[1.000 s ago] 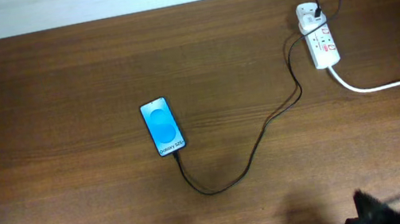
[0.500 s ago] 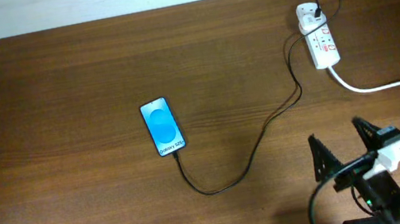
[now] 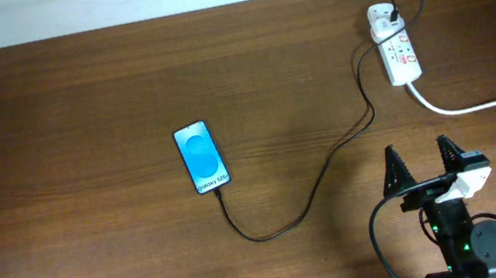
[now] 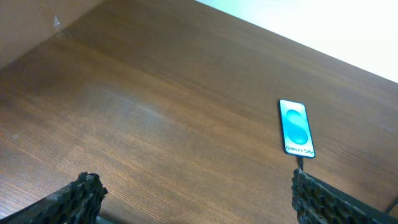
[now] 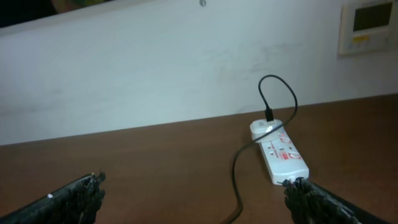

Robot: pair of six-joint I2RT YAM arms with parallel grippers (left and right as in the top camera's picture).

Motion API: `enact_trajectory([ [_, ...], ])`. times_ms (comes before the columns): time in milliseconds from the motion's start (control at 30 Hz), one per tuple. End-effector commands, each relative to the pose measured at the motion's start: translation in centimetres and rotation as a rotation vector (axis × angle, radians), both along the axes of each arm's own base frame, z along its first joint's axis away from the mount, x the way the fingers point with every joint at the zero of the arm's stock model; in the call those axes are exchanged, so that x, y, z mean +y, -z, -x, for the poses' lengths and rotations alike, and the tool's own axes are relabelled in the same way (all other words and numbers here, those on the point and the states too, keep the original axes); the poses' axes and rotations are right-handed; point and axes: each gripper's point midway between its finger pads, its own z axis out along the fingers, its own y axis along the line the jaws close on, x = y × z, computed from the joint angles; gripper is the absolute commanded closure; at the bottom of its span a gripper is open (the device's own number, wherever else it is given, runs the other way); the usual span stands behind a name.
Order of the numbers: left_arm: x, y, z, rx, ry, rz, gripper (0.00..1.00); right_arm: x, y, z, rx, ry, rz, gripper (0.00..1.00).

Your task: Plug charger to phone and switch on socket

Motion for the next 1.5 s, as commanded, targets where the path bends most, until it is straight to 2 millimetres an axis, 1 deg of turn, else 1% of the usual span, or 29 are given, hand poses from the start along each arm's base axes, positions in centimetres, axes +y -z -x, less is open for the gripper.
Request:
enact_trajectory([
  [0,0.1,0.0,0.0,0.004,0.000,-0.013,0.01,-0.4,1.2,-0.2,0.015,0.025,-0.014,0.02],
  [67,0.1,0.0,0.0,0.004,0.000,-0.013,0.01,-0.6,2.6,-0.5,0.040,0.036,-0.014,0.01],
  [133,0.1,0.0,0.0,0.004,0.000,-0.013,0.01,-0.6,3.3,-0.7,0.033,0.036,-0.014,0.02],
  [267,0.1,0.0,0.0,0.004,0.000,-0.013,0.01,-0.9,3.6,-0.7,0.041,0.055,-0.013,0.02],
  [367,0.1,0.0,0.0,0.004,0.000,-0.013,0.01,-0.9,4.9,-0.7,0.091,0.054,-0.015,0.02],
  [1233,0.1,0.0,0.0,0.004,0.001,-0.013,0.00,-1.0,4.8,-0.7,0.090,0.057,-0.015,0.02],
  [1333,-1.0,0.2,-0.2,0.014,0.043,0.024,0.01,-1.0,4.8,-0.7,0.090,0.057,-0.015,0.02],
  [1467,-1.5,0.1,-0.6,-0.021,-0.035,0.065,0.01,-1.0,4.8,-0.7,0.090,0.057,-0.015,0.02],
])
